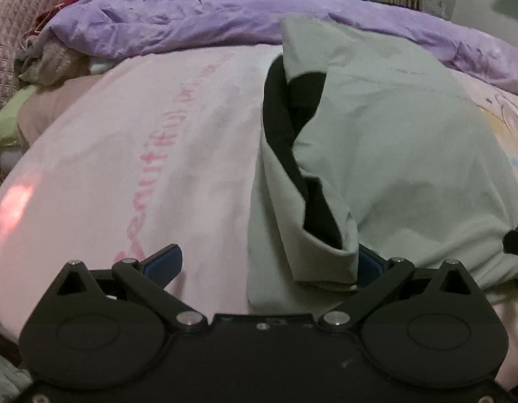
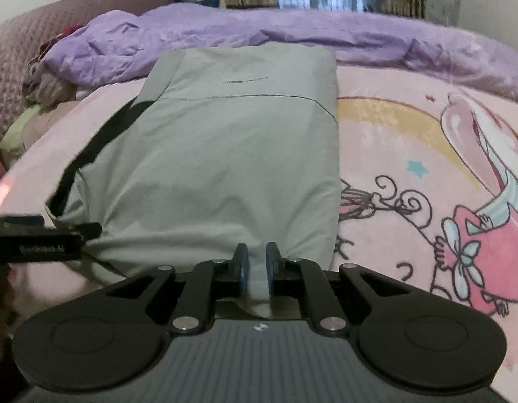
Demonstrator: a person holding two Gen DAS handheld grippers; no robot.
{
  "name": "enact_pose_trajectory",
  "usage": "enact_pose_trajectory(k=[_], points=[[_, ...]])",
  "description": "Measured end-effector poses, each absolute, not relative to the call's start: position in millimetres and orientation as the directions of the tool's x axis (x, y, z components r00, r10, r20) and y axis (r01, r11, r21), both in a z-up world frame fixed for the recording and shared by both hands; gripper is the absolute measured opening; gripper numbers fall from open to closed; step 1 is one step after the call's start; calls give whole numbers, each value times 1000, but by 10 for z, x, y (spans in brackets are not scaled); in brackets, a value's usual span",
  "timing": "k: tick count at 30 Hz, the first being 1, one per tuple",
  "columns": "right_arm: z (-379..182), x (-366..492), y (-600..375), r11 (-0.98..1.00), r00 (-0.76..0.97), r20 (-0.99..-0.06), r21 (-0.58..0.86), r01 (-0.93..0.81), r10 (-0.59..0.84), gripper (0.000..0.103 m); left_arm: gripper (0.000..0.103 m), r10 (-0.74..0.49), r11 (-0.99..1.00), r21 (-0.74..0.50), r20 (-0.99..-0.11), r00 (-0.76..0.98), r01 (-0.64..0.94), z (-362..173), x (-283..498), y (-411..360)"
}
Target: Fold large clothes
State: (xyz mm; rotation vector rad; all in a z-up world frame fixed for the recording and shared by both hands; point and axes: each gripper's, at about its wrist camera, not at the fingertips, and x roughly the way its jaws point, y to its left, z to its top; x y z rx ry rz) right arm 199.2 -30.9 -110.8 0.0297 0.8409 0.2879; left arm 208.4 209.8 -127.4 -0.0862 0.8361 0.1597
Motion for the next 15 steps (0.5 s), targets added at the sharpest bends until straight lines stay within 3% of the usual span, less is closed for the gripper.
enact_pose_trajectory(k=[3,6,11,12,15], points=[[-969,1959,-311,952,626,-721,175,-250,297,14,103,137,986,33,-706,695,-161,-1056,2028,1979],[-1008,1912,-343,973,678,-701,113,-200,221,14,103,168,981,38,-654,738,-189,-917,1995,1997],[-1127,2025,-565,984,701,-691,101,-145,175,15,103,279,958,151,-701,657,-246,-1196,2049,2150],[-1179,2035,-584,985,697,-697,92,-145,168,21,103,263,961,137,-712,651,-239,-1266,2041,2184],[-1299,1989,-653,983,717,-672,117,-142,184,24,103,232,963,76,-714,660,-257,-1339,2020,2271]])
